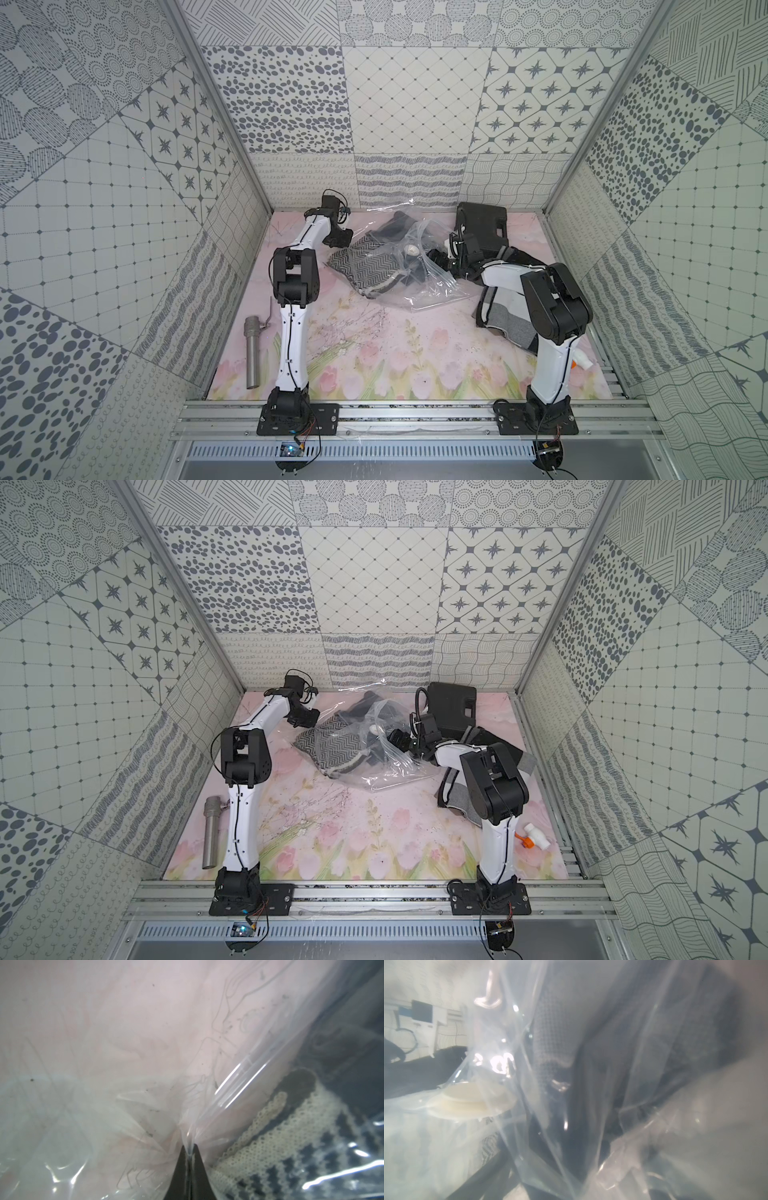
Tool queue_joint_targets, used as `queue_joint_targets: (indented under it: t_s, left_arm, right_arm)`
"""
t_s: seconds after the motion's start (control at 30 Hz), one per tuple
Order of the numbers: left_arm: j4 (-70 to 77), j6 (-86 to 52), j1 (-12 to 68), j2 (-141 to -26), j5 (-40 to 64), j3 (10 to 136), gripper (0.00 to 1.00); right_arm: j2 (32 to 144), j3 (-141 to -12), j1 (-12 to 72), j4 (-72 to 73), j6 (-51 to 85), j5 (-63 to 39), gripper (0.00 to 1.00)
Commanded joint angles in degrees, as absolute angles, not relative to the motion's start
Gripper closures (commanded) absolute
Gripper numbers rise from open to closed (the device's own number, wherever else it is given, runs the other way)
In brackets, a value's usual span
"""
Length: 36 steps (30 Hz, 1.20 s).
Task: Take the blanket out of the vacuum bag
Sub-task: Take out the blanket from the vacuum bag.
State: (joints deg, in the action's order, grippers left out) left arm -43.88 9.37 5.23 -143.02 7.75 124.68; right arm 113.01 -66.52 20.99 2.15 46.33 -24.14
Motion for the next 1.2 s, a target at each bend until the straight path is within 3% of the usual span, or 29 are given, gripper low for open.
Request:
queue_joint_targets:
  t_s: [0.0, 0.27, 0.5, 0.7, 0.87, 1.0, 1.13, 1.17]
  left_arm:
    - [-46.21, 8.66, 4.76, -144.48, 2.02, 122.38, 1.0]
    - [-40.7, 3.56, 4.67, -130.8, 6.18, 116.49, 1.0]
    - [-28.49, -3.23, 7.63, -109.39, 7.75, 90.64, 1.0]
    - [-26.32, -4.38, 12.06, -101.32, 2.73, 77.48, 1.0]
    - [-23.23, -7.0, 12.74, -97.28, 3.74, 70.94, 1.0]
    - [-23.36, -6.81, 13.12, -96.25, 2.82, 70.24, 1.0]
    - [-23.23, -6.73, 13.23, -96.31, 3.26, 70.4, 1.0]
    - [-23.25, -6.7, 13.27, -96.28, 3.32, 70.4, 1.0]
  right_arm:
    - [116.06, -65.8, 20.21, 0.09, 46.86, -23.13, 0.01]
    - [111.33, -65.13, 21.93, 1.02, 45.42, -21.76, 0.01]
    - [110.03, -59.67, 22.03, 12.63, 53.82, -24.19, 0.01]
    - [113.74, -53.33, 22.36, 32.13, 67.15, -30.98, 0.01]
    - [114.77, -54.28, 23.84, 29.27, 66.67, -29.1, 0.01]
    - [114.89, -58.67, 24.69, 17.97, 62.23, -26.83, 0.11]
    - [115.81, -59.7, 25.14, 15.75, 61.33, -25.8, 0.49]
    - [116.54, -60.27, 25.24, 14.68, 61.26, -25.9, 0.53]
